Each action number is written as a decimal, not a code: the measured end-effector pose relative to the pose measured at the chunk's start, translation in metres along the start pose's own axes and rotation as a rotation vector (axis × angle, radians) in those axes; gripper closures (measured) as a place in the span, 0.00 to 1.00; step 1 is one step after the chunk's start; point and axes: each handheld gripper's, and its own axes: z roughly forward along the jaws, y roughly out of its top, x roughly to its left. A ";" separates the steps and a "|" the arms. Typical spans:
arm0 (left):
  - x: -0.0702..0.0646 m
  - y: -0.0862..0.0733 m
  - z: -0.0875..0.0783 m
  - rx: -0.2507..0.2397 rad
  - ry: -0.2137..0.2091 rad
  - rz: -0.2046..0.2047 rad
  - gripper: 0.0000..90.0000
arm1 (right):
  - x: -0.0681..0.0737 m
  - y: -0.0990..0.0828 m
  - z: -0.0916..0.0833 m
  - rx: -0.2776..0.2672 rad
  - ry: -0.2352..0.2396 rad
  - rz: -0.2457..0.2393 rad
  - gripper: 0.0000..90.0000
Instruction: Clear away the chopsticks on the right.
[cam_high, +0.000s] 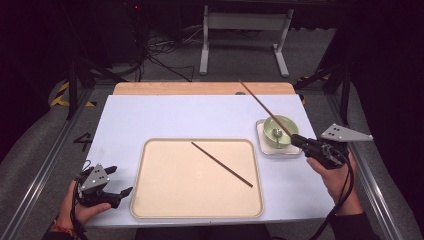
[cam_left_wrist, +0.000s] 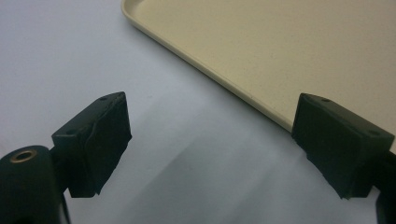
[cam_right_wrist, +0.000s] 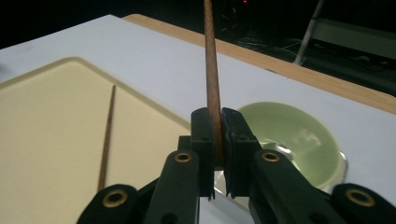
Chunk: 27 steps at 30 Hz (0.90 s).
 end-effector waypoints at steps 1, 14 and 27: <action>0.000 0.000 0.000 -0.001 0.002 0.000 0.14 | 0.006 0.000 0.001 0.000 0.016 -0.006 0.94; -0.004 0.002 0.001 0.010 -0.001 0.010 0.14 | 0.063 -0.024 0.039 0.106 0.160 -0.108 0.94; -0.005 -0.002 -0.002 0.015 0.008 0.011 0.14 | 0.068 -0.055 0.077 0.264 0.228 -0.141 0.94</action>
